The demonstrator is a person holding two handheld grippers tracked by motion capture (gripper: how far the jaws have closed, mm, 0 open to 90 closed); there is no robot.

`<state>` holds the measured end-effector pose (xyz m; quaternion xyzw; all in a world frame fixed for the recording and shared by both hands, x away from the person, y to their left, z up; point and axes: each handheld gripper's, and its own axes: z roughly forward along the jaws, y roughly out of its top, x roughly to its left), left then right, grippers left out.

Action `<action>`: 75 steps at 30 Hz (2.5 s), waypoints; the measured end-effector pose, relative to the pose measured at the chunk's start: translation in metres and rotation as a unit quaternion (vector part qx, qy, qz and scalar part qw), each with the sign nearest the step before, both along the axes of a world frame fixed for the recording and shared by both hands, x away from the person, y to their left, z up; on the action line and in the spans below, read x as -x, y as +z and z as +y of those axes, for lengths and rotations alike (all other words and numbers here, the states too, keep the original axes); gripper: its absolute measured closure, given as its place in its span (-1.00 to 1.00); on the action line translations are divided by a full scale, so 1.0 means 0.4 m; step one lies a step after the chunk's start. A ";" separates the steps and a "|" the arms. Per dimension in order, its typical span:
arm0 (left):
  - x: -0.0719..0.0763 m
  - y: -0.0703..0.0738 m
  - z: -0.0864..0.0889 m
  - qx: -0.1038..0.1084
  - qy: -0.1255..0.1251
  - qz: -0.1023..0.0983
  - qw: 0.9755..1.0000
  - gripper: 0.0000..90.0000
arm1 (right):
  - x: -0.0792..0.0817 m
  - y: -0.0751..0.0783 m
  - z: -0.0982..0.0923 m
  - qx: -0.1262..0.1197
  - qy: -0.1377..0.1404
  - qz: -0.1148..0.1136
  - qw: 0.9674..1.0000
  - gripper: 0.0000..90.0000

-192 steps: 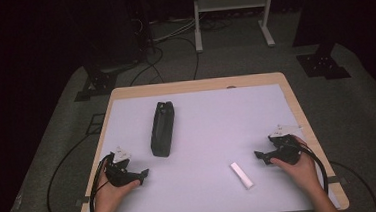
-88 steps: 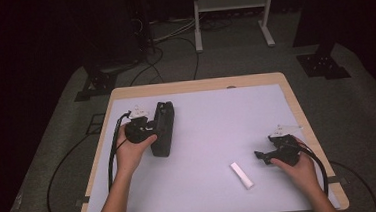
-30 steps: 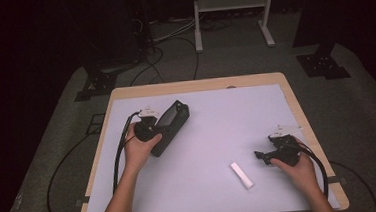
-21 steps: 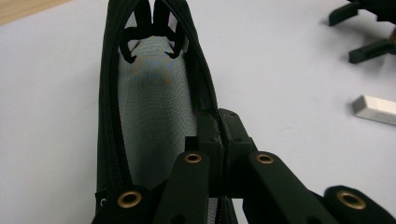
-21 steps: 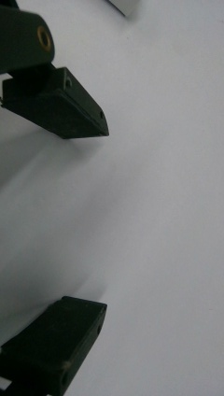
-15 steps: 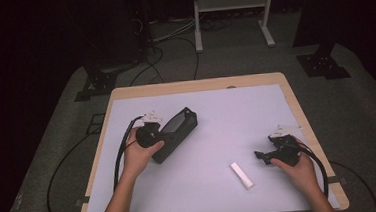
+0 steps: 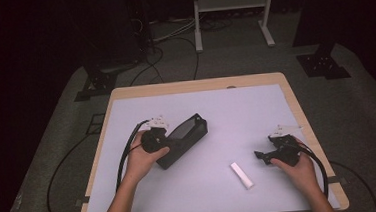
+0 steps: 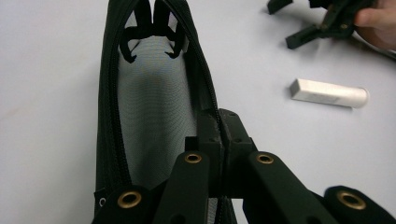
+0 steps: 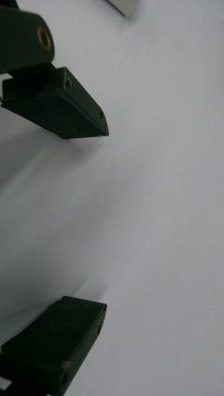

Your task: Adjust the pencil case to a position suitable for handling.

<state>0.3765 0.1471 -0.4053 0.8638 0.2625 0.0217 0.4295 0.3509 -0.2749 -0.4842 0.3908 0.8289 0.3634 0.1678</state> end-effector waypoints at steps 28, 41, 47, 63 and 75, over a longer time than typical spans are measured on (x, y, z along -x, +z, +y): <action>0.051 -0.012 -0.094 -0.027 -0.093 0.011 0.995 0.97 | 0.000 0.000 0.000 0.001 0.001 -0.001 1.000 -0.73; 0.054 -0.024 -0.107 -0.031 -0.112 0.022 0.993 0.95 | 0.000 0.000 0.000 0.001 0.001 -0.001 1.000 -0.73; 0.057 -0.017 -0.102 -0.029 -0.116 0.016 0.993 0.80 | 0.000 0.000 -0.001 0.001 0.001 -0.001 1.000 -0.73; 0.034 0.056 -0.041 -0.004 -0.060 -0.035 0.998 0.53 | 0.000 0.000 0.000 0.001 0.001 0.000 1.000 -0.73; -0.008 -0.002 -0.082 -0.050 -0.030 -0.027 0.998 0.52 | 0.000 0.000 0.000 0.001 0.001 0.000 1.000 -0.73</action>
